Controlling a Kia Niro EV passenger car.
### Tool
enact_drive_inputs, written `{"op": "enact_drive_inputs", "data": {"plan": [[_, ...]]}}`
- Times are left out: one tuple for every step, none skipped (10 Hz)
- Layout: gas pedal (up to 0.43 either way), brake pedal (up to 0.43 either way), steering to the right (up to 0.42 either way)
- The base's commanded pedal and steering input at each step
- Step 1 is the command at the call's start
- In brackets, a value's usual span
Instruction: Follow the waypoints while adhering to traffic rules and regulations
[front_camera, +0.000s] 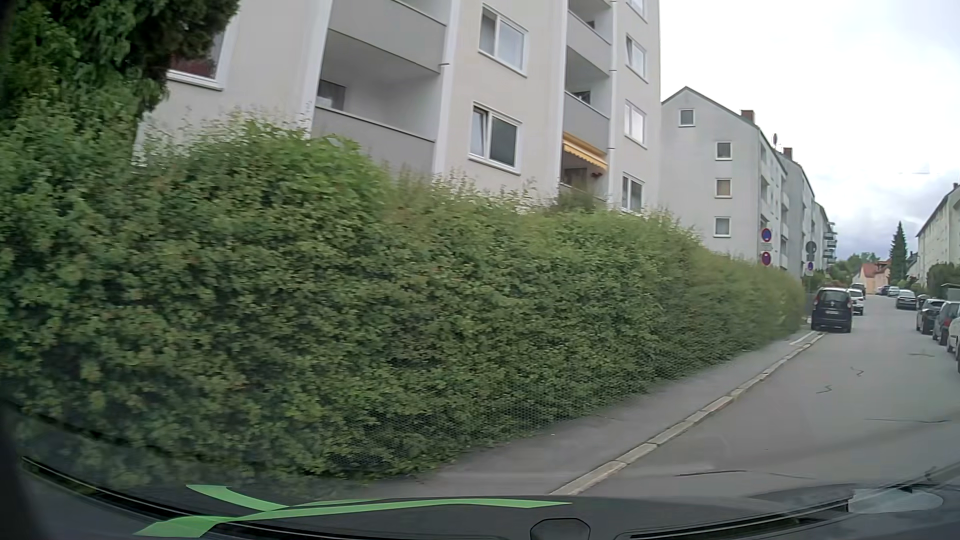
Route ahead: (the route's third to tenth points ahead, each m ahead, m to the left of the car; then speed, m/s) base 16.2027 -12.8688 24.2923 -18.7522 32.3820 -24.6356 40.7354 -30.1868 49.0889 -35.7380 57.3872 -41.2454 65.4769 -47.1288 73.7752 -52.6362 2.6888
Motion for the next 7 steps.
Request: {"op": "enact_drive_inputs", "data": {"plan": [[0.000, 0.024, 0.743], [0.000, 0.030, 0.733], [0.000, 0.030, 0.715], [0.000, 0.024, 0.695], [0.000, 0.024, 0.669], [0.000, 0.018, 0.628], [0.000, 0.006, 0.576]]}}
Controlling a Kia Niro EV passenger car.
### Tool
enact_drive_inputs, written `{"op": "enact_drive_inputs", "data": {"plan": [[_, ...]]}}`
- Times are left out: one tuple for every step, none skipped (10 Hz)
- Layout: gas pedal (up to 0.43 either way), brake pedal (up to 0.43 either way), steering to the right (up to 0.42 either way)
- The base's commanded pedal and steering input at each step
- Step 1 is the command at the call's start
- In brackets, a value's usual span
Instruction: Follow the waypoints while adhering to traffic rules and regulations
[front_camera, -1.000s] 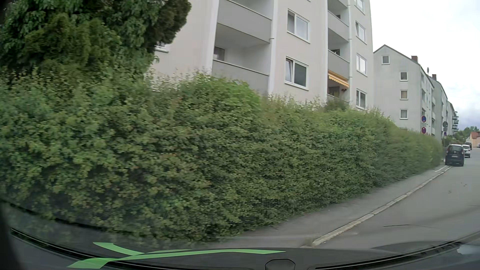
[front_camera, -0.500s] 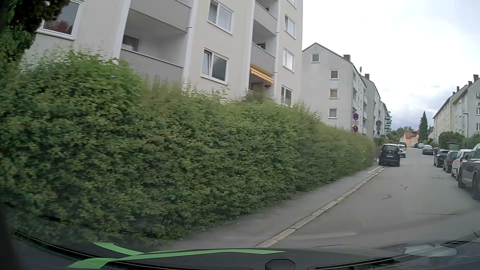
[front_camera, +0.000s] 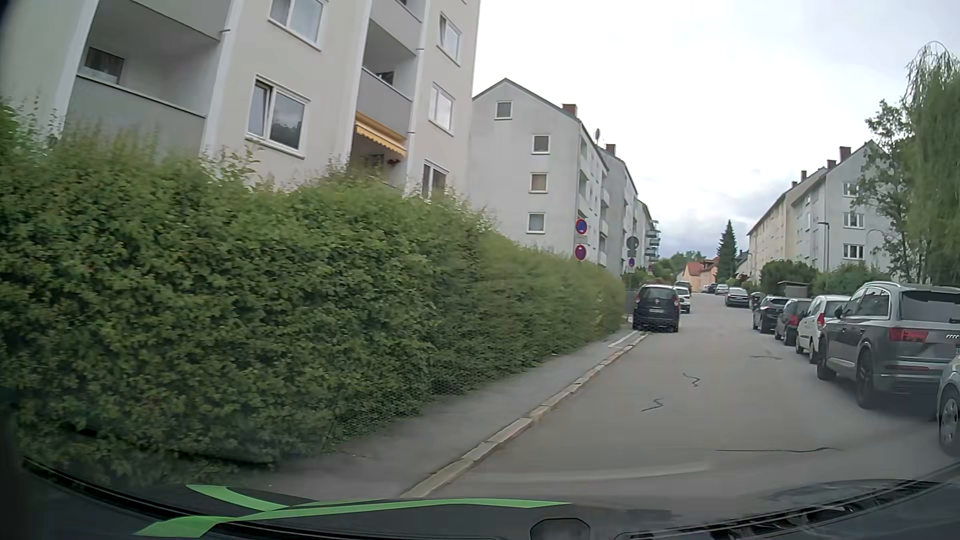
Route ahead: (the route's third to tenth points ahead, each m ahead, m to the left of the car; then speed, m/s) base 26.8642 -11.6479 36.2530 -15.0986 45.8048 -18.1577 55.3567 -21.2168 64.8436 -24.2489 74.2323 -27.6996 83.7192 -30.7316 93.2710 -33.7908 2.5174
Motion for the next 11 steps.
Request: {"op": "enact_drive_inputs", "data": {"plan": [[0.000, 0.012, 0.536], [0.000, 0.006, 0.492], [0.000, 0.012, 0.443], [0.000, 0.018, 0.400], [0.000, 0.018, 0.368], [0.000, 0.018, 0.317], [0.000, 0.018, 0.280], [0.000, 0.018, 0.235], [0.000, 0.012, 0.197], [0.000, 0.012, 0.169], [0.000, 0.012, 0.149]]}}
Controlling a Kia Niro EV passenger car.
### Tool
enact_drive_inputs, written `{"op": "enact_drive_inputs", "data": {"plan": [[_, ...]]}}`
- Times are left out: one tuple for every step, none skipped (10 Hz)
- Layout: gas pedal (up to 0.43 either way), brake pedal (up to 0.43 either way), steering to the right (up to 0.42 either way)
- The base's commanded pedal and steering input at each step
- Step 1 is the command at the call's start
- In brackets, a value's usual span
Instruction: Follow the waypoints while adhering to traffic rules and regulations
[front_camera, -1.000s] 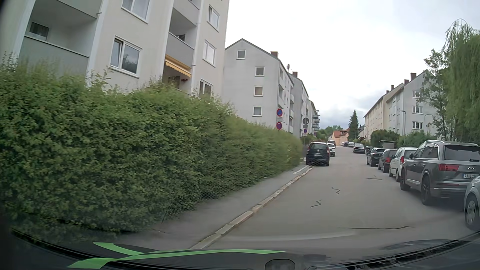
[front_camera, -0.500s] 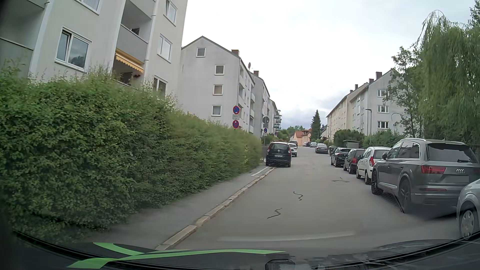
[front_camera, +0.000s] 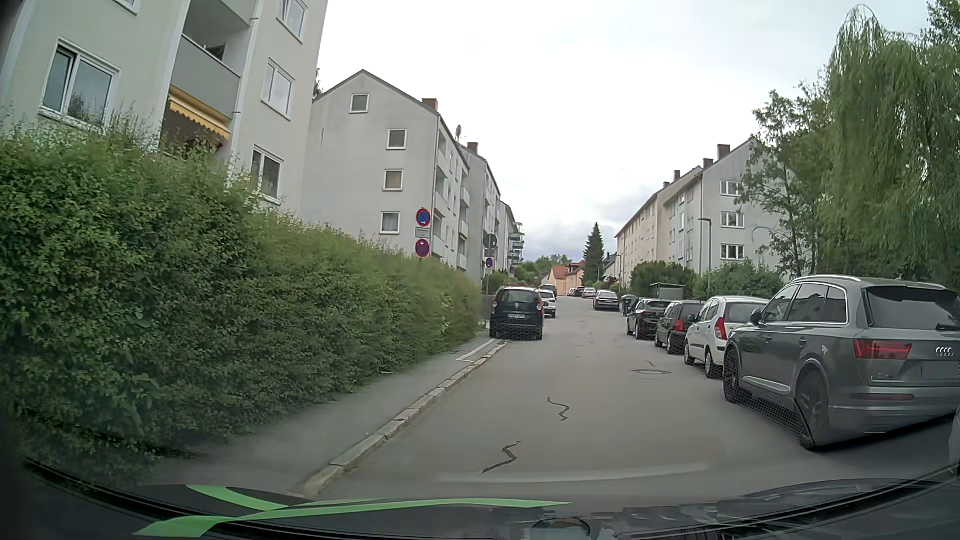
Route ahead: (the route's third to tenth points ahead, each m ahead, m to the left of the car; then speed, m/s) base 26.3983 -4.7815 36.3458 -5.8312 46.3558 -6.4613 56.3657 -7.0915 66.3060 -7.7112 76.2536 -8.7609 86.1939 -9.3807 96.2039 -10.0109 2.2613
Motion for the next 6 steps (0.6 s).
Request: {"op": "enact_drive_inputs", "data": {"plan": [[0.000, 0.012, 0.122], [0.000, 0.012, 0.093], [0.000, 0.018, 0.078], [0.000, 0.012, 0.063], [0.000, 0.012, 0.038], [0.000, 0.024, 0.017]]}}
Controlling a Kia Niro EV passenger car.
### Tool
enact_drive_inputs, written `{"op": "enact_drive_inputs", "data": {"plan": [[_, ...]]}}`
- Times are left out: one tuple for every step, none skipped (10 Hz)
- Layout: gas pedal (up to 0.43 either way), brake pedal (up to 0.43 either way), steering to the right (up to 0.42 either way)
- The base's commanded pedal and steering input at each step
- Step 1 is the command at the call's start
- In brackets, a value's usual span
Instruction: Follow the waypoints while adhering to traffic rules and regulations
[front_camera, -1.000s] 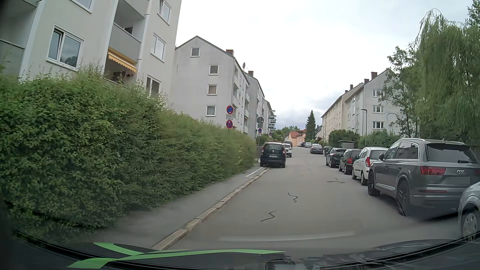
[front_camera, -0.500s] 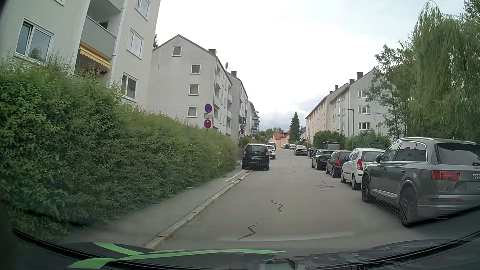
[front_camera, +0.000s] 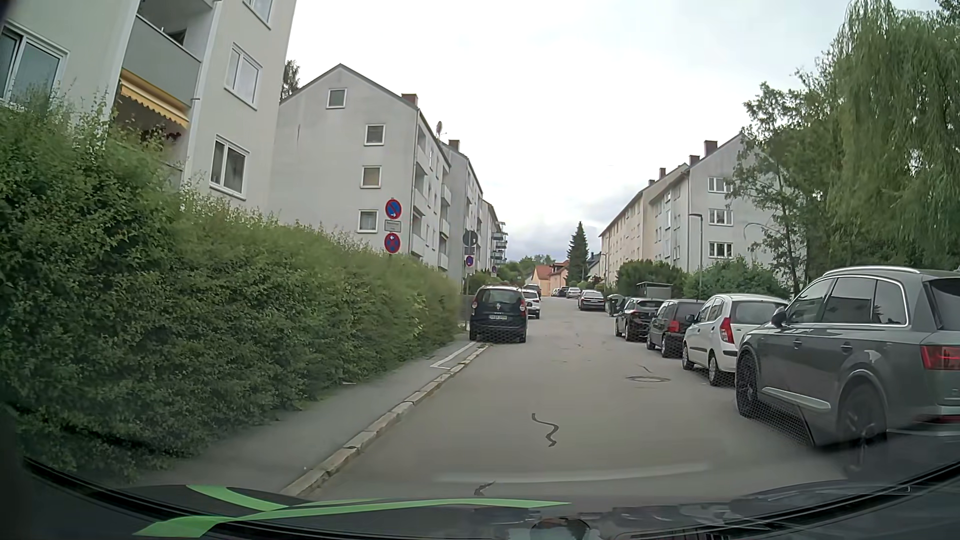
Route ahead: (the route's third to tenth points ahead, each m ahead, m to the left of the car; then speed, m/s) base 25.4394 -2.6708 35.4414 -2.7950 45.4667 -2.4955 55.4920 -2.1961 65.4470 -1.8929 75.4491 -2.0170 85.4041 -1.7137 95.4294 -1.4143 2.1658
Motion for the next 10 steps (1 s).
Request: {"op": "enact_drive_inputs", "data": {"plan": [[0.000, 0.024, 0.004], [0.000, 0.030, -0.007], [0.000, 0.037, -0.005], [0.000, 0.037, 0.000], [0.000, 0.043, 0.004], [0.000, 0.043, 0.011], [0.000, 0.043, 0.023], [0.000, 0.043, 0.032], [0.000, 0.043, 0.041], [0.000, 0.043, 0.044]]}}
